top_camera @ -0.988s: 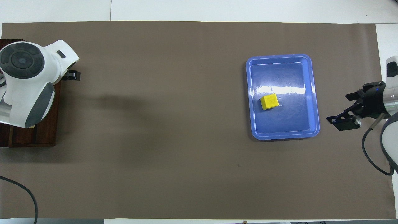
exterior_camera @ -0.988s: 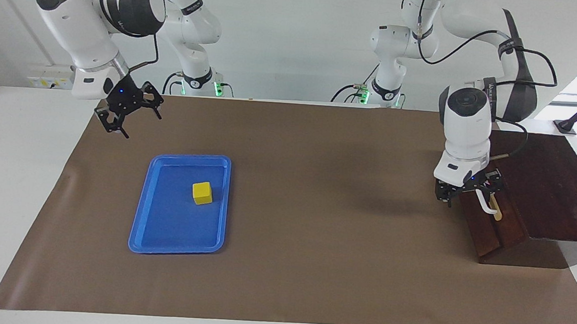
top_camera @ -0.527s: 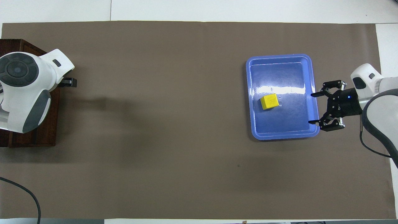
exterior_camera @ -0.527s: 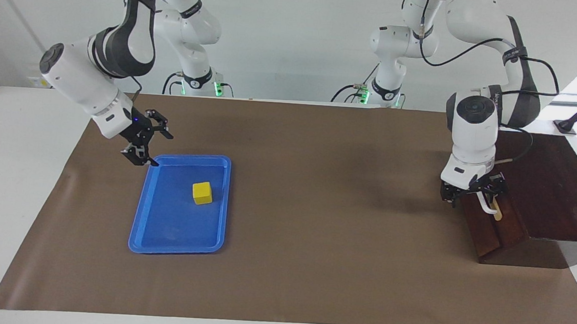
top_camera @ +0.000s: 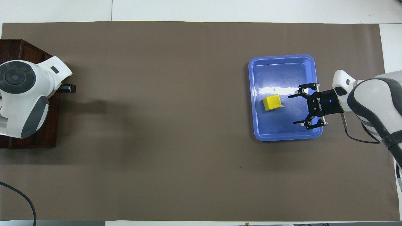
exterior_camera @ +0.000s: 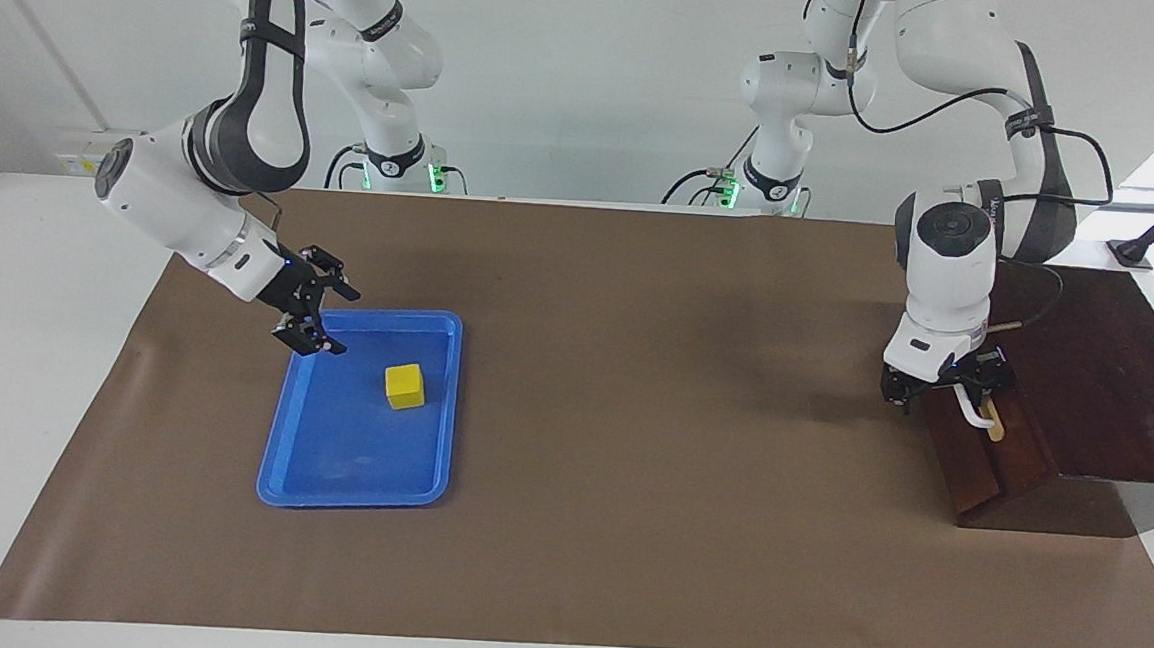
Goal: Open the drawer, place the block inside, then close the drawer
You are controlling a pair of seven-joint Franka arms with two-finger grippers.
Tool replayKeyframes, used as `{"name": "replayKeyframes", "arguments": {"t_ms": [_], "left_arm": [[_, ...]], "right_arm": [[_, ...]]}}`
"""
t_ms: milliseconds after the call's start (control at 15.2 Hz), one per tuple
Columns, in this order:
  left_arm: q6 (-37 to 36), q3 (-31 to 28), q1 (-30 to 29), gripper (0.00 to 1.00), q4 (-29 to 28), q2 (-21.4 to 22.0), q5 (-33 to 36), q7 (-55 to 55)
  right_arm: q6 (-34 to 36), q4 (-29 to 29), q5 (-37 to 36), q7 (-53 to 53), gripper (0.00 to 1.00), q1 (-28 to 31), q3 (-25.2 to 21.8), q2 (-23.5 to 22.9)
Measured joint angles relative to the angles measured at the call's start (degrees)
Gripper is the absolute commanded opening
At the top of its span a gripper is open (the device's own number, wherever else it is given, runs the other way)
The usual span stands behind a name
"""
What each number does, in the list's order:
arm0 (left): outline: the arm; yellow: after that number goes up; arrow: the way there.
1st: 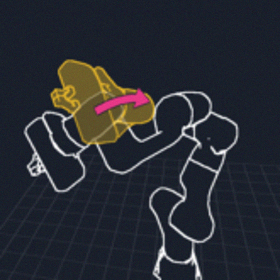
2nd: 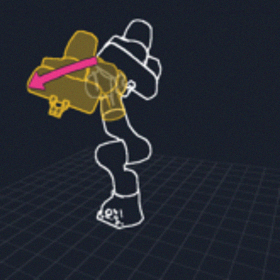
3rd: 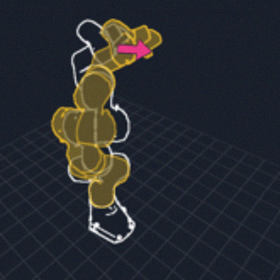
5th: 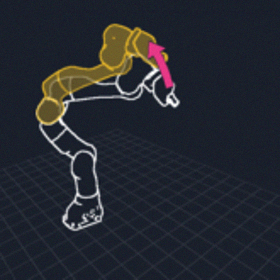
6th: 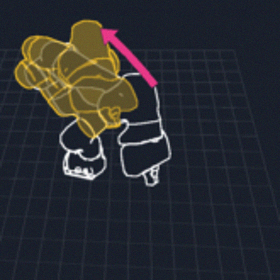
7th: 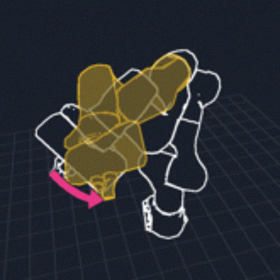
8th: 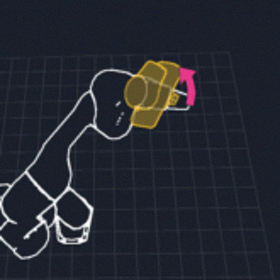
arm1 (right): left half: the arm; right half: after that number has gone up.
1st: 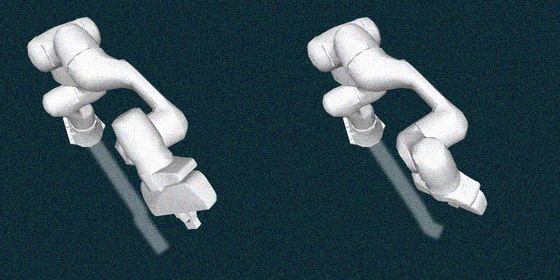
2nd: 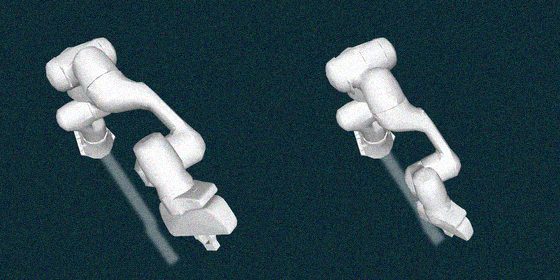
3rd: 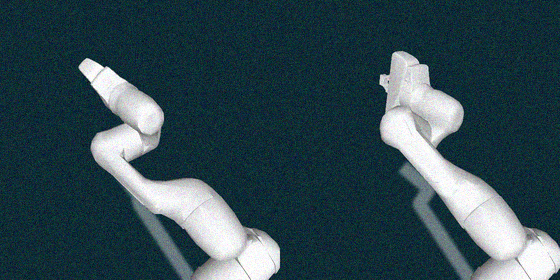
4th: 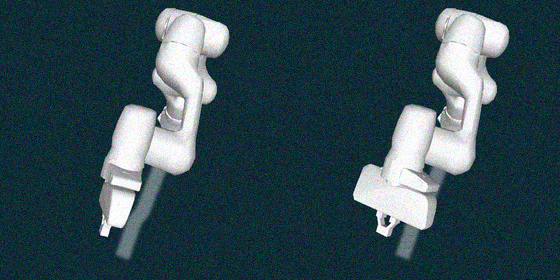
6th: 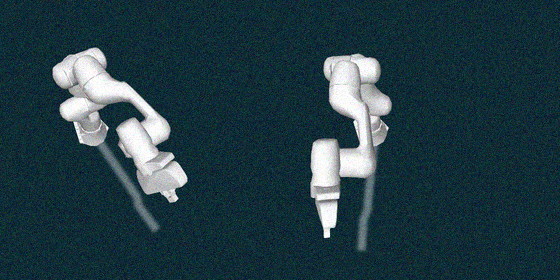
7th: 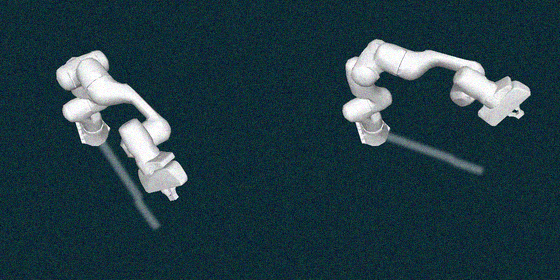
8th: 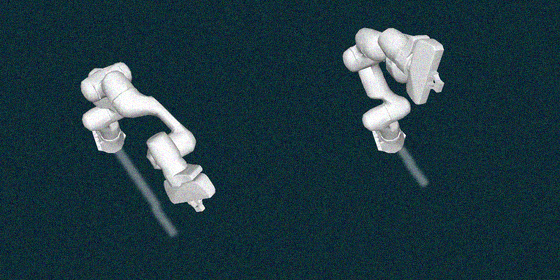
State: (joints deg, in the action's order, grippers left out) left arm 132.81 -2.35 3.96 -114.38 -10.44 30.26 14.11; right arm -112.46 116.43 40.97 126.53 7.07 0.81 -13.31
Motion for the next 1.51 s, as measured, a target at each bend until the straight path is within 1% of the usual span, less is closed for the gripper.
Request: {"name": "replayKeyframes", "arguments": {"t_ms": [263, 461, 724, 988, 1119, 1383, 1514], "left_arm": [[0.5, 0.7, 1.7, 1.0, 0.0, 0.0, 0.0, 2.4], [0.5, 0.8, 5.1, 1.0, 0.0, 0.0, -0.6, 5.5], [0.5, 0.8, 8.0, 1.0, 0.7, 0.0, -5.4, 6.6], [0.5, 0.8, 10.1, 1.0, 0.7, 0.0, -6.1, 10.9], [0.5, 0.8, 11.3, 1.0, 0.8, -0.1, -6.3, 13.2], [0.5, 0.6, 12.1, 1.0, 1.2, -0.3, -7.7, 14.5], [-0.1, 0.6, 12.2, 1.0, 1.7, -0.4, -8.2, 14.7]], "right_arm": [[3.7, -7.2, 0.4, 4.8, 1.0, -0.3, 0.3, -6.6], [5.7, -11.2, 0.4, 5.4, 1.0, -0.6, 0.4, -9.2], [7.0, -11.7, 0.5, 9.7, 1.0, -2.3, 0.6, -10.1], [11.4, -11.7, 0.6, 11.7, 1.0, -1.1, 0.4, -11.5], [11.9, -11.9, 0.9, 12.0, 1.0, -0.1, 0.4, -11.9], [11.9, -13.5, 4.8, 12.1, 1.0, 0.6, 0.1, -13.4], [12.4, -14.0, 6.2, 12.1, 1.0, 1.1, 0.1, -15.0]]}}
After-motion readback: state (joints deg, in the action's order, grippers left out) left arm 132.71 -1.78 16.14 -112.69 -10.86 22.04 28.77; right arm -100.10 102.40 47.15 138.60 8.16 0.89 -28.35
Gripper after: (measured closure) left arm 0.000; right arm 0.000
